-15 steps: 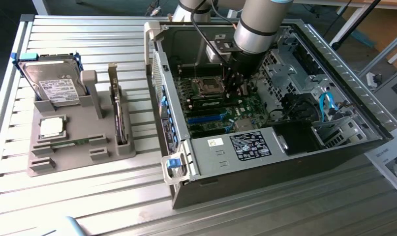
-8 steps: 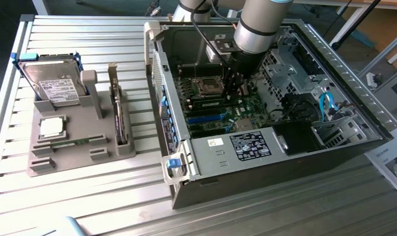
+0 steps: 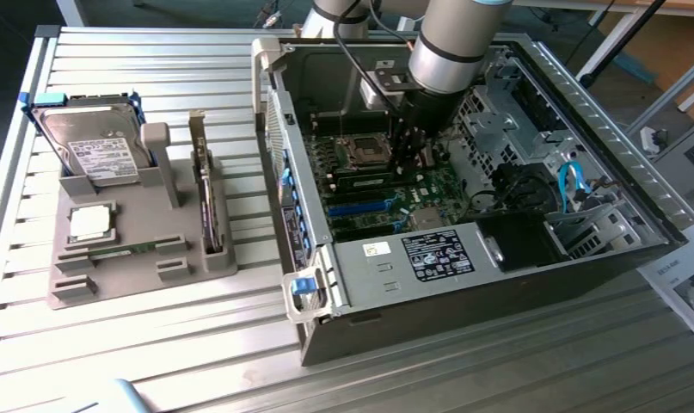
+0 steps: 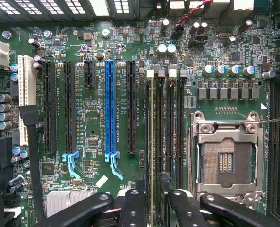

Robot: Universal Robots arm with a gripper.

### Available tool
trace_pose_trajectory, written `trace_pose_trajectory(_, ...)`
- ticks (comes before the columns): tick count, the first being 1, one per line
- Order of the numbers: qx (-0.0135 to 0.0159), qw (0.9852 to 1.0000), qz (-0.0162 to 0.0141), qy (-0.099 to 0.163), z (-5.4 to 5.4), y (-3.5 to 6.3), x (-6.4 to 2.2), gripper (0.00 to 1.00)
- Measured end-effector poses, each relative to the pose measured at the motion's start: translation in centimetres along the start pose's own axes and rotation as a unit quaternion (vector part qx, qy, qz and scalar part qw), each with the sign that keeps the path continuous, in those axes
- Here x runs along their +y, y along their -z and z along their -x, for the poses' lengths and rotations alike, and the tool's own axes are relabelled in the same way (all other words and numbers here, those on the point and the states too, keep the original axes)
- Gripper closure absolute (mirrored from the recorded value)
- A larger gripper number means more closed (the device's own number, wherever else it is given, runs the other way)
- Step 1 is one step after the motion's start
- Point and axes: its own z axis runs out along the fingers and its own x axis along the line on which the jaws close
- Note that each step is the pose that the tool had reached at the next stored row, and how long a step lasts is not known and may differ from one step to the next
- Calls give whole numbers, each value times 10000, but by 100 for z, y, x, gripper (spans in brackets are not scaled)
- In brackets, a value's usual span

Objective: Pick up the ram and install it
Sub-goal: 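Insert the ram into the slot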

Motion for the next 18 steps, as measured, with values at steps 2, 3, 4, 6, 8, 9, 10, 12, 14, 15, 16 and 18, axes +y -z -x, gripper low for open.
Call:
trace_pose_trajectory(2,-1,10000,0,0,0,63,0,75)
trace_pose_trajectory(3,0,10000,0,-1,-1,84,0,75)
trace_pose_trajectory(4,0,10000,0,-1,-1,109,-1,75)
trace_pose_trajectory(6,0,10000,2,0,-2,162,-3,75)
trace_pose_trajectory(8,0,10000,4,0,-2,227,-6,75)
trace_pose_trajectory(9,0,10000,5,0,-3,262,-7,75)
trace_pose_trajectory(10,0,10000,8,0,-3,316,-10,75)
trace_pose_trajectory(12,0,10000,11,0,-4,375,-13,75)
trace_pose_trajectory(14,1,10000,15,0,-4,466,-16,75)
trace_pose_trajectory(15,1,10000,17,0,-5,497,-17,75)
trace_pose_trajectory(16,3,10000,18,0,-5,532,-19,75)
trace_pose_trajectory(18,6,10000,21,0,-6,576,-20,75)
